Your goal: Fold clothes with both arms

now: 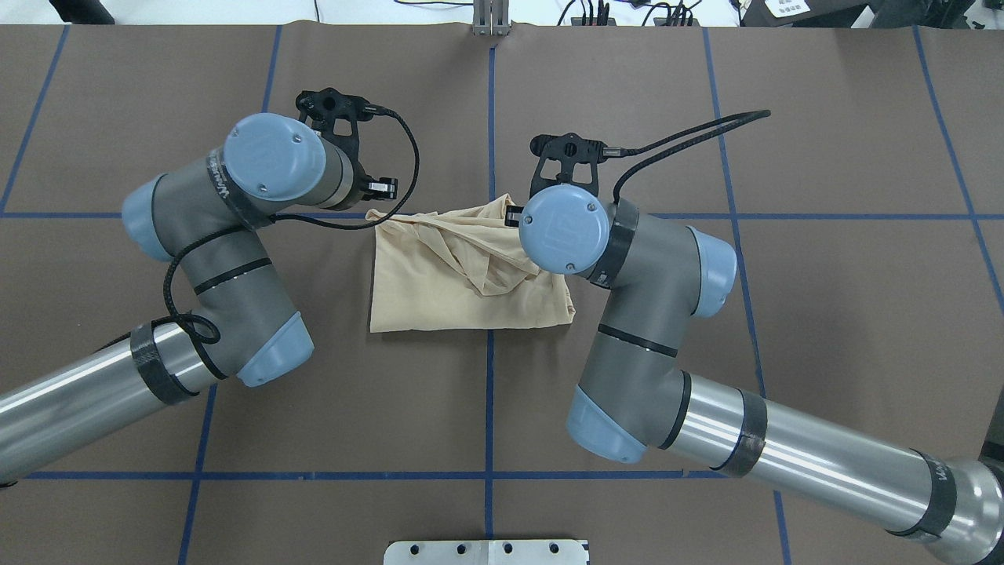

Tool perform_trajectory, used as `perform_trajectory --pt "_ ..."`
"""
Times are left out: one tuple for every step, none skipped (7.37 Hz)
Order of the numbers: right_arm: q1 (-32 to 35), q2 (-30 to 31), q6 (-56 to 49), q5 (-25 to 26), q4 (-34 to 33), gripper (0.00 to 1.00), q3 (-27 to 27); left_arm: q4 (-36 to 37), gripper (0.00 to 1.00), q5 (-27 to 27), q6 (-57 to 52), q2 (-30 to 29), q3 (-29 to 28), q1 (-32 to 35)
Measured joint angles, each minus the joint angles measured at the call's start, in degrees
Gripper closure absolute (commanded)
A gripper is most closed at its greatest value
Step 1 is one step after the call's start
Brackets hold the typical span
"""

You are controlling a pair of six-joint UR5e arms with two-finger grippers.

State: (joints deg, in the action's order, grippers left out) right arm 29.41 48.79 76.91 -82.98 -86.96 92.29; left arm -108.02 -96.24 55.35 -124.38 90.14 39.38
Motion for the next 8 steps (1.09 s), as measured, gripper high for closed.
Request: perform_trajectory --pt "0.42 -1.28 -0.51 -2.79 -0.21 0.0 0.4 -0.61 0.0 -3.47 -5.26 2.21 2.37 2.21" --pt "-0.4 -2.93 0.26 -3.87 -0.5 0.0 -0.04 -0.85 0.0 -5.52 -9.29 4.64 4.97 3.79" --pt "-1.83 -5.27 1.55 -4.06 -0.66 0.0 -2.16 -0.92 0.0 -6.31 -11.08 6.27 6.58 4.51" --pt "-3.01 -8.68 2.67 -4.12 -0.72 0.0 -6.35 -0.97 0.0 -6.56 -11.7 7.0 7.24 4.78" --pt "-3.89 -12.62 3.63 -4.29 -0.75 0.0 -11.89 -1.0 0.0 -6.64 -11.9 7.27 7.5 4.87" --pt "-4.55 -15.28 4.07 -4.51 -0.96 0.0 -15.98 -0.98 0.0 -6.65 -11.83 7.36 7.62 4.89" --pt "-5.27 -16.37 4.23 -4.69 -1.79 0.0 -17.8 -0.97 0.0 -6.62 -11.62 7.38 7.65 4.94" --pt "-6.18 -16.73 4.43 -4.75 -2.85 0.0 -18.56 -0.97 0.0 -6.6 -11.47 7.4 7.67 4.97"
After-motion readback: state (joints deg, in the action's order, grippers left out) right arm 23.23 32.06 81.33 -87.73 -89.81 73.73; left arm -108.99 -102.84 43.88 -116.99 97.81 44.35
